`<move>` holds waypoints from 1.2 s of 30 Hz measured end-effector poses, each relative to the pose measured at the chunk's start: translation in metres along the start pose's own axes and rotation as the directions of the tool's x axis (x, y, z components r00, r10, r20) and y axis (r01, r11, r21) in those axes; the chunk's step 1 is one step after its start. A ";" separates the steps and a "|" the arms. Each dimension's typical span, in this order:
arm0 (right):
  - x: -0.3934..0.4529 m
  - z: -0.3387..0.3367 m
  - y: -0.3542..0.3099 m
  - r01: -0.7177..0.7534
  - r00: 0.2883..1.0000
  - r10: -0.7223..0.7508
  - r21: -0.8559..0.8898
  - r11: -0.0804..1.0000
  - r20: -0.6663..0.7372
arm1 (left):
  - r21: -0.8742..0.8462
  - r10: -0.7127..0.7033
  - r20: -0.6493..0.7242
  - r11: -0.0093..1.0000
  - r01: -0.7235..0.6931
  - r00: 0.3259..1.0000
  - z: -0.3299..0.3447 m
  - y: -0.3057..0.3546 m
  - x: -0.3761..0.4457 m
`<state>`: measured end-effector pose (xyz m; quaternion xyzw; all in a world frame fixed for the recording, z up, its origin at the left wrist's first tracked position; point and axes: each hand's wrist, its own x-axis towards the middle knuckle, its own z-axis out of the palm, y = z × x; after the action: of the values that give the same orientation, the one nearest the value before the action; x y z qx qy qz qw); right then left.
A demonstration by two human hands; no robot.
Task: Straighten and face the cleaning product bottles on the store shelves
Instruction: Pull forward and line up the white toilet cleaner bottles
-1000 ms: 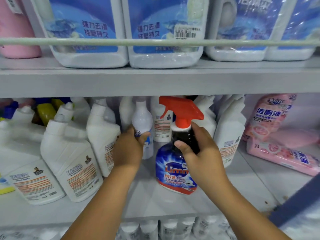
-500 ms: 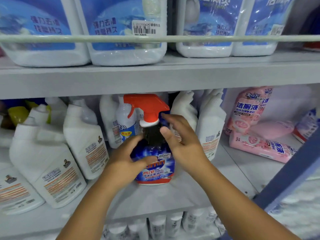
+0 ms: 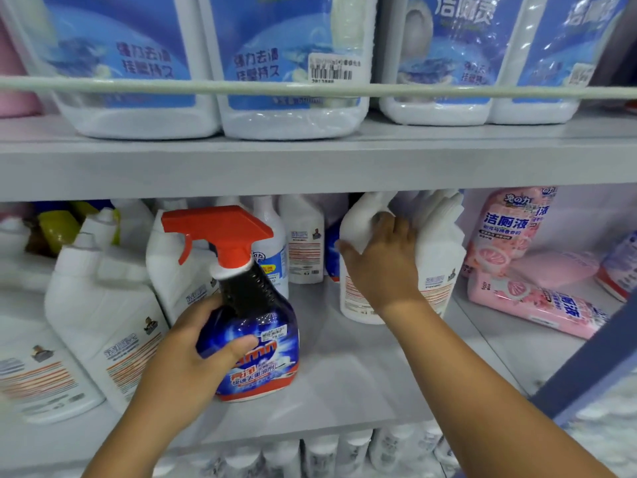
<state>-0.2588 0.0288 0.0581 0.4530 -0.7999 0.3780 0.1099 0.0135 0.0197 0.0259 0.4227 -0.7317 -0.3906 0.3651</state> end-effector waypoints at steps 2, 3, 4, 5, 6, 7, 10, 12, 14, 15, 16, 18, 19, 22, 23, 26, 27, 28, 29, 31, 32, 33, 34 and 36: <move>0.005 0.005 0.004 -0.062 0.995 0.058 0.052 0.997 0.080 | -0.006 0.012 -0.002 1.000 -0.012 1.000 -0.002 -0.001 -0.002; 0.007 0.005 0.004 -0.097 0.989 0.084 0.115 0.989 0.118 | -0.013 0.011 -0.001 1.000 -0.011 1.000 -0.002 -0.002 -0.002; 0.009 0.005 0.005 -0.131 0.982 0.101 0.197 0.972 0.157 | -0.018 0.010 -0.001 1.000 -0.010 1.000 -0.002 -0.003 -0.002; 0.010 0.004 0.004 -0.161 0.974 0.106 0.284 0.945 0.201 | -0.025 0.011 -0.004 1.000 -0.011 1.000 -0.003 -0.003 -0.002; 0.010 0.004 0.002 -0.169 0.967 0.084 0.357 0.919 0.242 | -0.029 0.009 -0.003 1.000 -0.010 1.000 -0.003 -0.004 -0.002; 0.009 0.005 -0.002 -0.155 0.961 0.041 0.409 0.899 0.274 | -0.032 0.006 0.001 0.999 -0.006 1.000 -0.003 -0.004 -0.002; 0.004 0.012 -0.028 -0.025 0.916 -0.163 0.457 0.889 0.367 | -0.029 0.014 0.014 0.999 -0.013 1.000 -0.003 -0.002 -0.001; 0.003 0.020 -0.049 -0.004 0.875 -0.232 0.484 0.875 0.426 | -0.018 0.013 0.030 1.000 -0.012 0.999 -0.002 0.000 0.000; 0.004 0.029 -0.068 -0.080 0.833 -0.238 0.533 0.842 0.500 | -0.016 0.005 0.025 1.000 -0.004 1.000 -0.003 0.001 -0.001; 0.002 0.033 -0.074 -0.110 0.810 -0.245 0.549 0.829 0.533 | -0.021 0.004 0.023 1.000 -0.004 1.000 -0.003 0.000 -0.002; 0.001 0.036 -0.078 -0.110 0.789 -0.265 0.551 0.827 0.555 | -0.026 -0.002 0.022 1.000 0.002 1.000 -0.004 0.000 -0.002; -0.001 0.035 -0.080 -0.062 0.750 -0.334 0.563 0.824 0.571 | -0.028 -0.010 0.017 1.000 0.010 1.000 -0.004 0.001 -0.004; -0.002 0.030 -0.078 -0.042 0.758 -0.355 0.583 0.811 0.548 | -0.026 -0.003 0.005 1.000 0.004 1.000 -0.003 0.002 -0.004; 0.004 0.013 -0.052 0.069 0.981 -0.166 0.616 0.785 0.102 | 0.006 0.032 -0.047 0.999 -0.031 0.998 0.000 0.007 -0.009; 0.007 0.010 -0.038 0.128 0.990 -0.070 0.572 0.810 -0.121 | 0.028 0.037 -0.079 0.999 -0.035 0.996 0.001 0.007 -0.011; 0.022 0.009 -0.011 0.054 0.963 0.032 0.309 0.949 -0.268 | 0.134 0.078 -0.163 0.989 -0.056 0.984 -0.002 0.001 -0.017; 0.029 0.012 -0.007 -0.021 0.983 0.063 0.238 0.971 -0.172 | 0.171 0.077 -0.182 0.984 -0.045 0.980 -0.004 -0.003 -0.018; 0.036 0.013 -0.005 -0.121 0.987 0.137 0.187 0.975 -0.079 | 0.217 0.086 -0.207 0.975 -0.040 0.975 -0.005 -0.006 -0.019; 0.042 0.016 -0.003 -0.227 0.973 0.230 0.157 0.961 -0.003 | 0.270 0.113 -0.252 0.962 -0.042 0.961 -0.006 -0.008 -0.021; 0.051 0.022 0.002 -0.281 0.959 0.279 0.060 0.958 0.053 | 0.328 0.177 -0.396 0.944 -0.041 0.901 0.000 -0.007 -0.029; 0.052 0.026 0.004 -0.244 0.969 0.243 0.006 0.970 0.045 | 0.339 0.226 -0.475 0.939 -0.060 0.851 0.005 -0.003 -0.036; 0.052 0.029 0.005 -0.211 0.977 0.211 -0.020 0.977 0.031 | 0.353 0.290 -0.528 0.930 -0.104 0.798 0.011 0.003 -0.045; 0.052 0.031 0.006 -0.185 0.982 0.185 -0.023 0.982 0.028 | 0.371 0.367 -0.549 0.912 -0.174 0.751 0.019 0.010 -0.052; 0.050 0.035 0.005 -0.118 0.991 0.117 0.012 0.993 0.063 | 0.340 0.473 -0.495 0.878 -0.338 0.729 0.034 0.021 -0.061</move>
<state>-0.2851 -0.0263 0.0569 0.4175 -0.8252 0.3760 0.0591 0.0000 0.0905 0.0175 0.3862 -0.7048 -0.0723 0.5907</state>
